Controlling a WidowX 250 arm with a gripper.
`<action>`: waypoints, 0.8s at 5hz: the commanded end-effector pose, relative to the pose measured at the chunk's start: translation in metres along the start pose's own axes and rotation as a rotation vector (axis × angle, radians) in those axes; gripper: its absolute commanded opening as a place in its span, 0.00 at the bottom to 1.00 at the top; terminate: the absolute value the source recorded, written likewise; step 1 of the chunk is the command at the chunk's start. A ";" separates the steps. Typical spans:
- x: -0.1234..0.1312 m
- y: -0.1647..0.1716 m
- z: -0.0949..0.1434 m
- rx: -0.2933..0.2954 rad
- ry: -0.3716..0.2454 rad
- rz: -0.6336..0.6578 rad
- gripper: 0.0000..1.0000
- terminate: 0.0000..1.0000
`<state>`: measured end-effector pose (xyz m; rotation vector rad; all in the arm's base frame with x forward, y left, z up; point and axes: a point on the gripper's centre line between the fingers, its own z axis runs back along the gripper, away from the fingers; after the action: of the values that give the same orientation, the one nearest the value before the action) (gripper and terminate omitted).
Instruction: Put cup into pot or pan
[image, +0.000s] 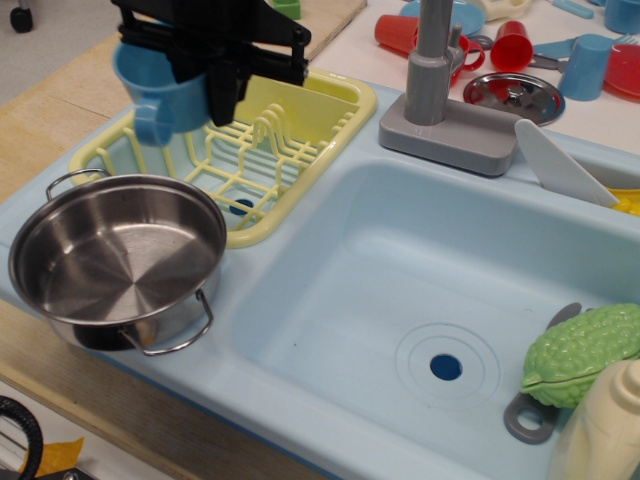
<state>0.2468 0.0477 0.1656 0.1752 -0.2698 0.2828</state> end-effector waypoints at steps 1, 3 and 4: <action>-0.012 0.008 0.038 0.065 0.010 0.087 0.00 0.00; -0.052 0.022 0.033 0.053 0.064 0.234 0.00 0.00; -0.061 0.024 0.022 0.013 0.075 0.257 1.00 0.00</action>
<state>0.1762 0.0456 0.1646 0.1183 -0.1963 0.5434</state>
